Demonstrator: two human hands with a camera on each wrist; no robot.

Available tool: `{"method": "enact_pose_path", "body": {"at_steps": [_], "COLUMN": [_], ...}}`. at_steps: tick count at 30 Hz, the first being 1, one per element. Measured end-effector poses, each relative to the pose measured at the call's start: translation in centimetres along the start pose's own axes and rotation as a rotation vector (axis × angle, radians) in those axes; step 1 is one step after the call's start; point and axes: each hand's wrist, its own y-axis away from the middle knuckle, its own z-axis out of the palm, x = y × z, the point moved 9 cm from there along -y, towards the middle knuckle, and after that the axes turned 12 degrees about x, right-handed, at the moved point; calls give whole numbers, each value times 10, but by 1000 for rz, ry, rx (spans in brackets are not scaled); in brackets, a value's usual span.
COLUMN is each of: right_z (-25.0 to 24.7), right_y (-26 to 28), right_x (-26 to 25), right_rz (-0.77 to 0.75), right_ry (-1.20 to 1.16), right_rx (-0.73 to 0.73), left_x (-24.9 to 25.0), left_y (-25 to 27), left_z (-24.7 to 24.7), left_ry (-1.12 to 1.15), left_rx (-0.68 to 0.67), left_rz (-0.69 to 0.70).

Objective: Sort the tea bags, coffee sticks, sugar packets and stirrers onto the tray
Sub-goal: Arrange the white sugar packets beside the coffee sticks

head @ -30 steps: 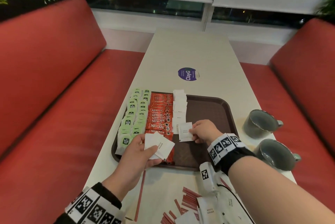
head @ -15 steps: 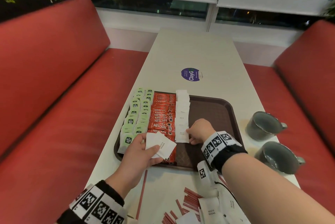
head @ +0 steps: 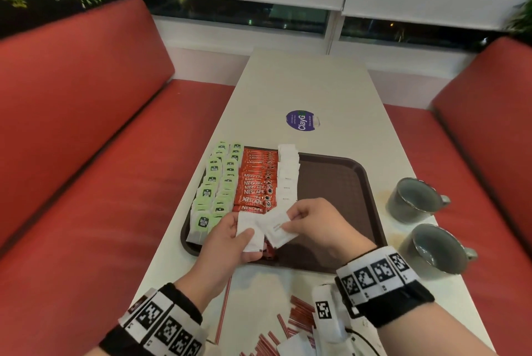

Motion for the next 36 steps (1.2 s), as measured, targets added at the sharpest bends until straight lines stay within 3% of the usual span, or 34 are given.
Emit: {"method": "enact_pose_path", "body": {"at_steps": [3,6,14,18,22,25,27,29,32,36], "right_z": [-23,-25,-4,1,1,-6,-9,2,25,26], "right_y": [-11,-20,-36,-40,-40,-42,-30,-10,10,13], "right_x": [25,45,60,57,53,36,16,6,5,14], "right_rz": [146,215,360,311,304,141,9,-57,-55,-10], "right_ry": [-164,-78,190,412,469,611,476,242,-12,-170], "right_rx": [128,182,65,-3,-16,62,131,72,-47,-15], "left_x": [-1,-2,-3,-4,-7,-8,-8,-6,-2,0], "left_y": [-2,-2,1,1,0,0,-1,-1,1,9], "left_z": [-9,-11,-10,-11,-9,-6,-4,-1,7,20], "left_ry": [-8,-5,-14,-2,-13,-6,-2,2,8,-7], "left_rx": [40,56,60,60,61,57,50,44,28,-22], "left_rz": [-16,-28,-36,-35,-39,-44,-46,-36,-8,16]}}
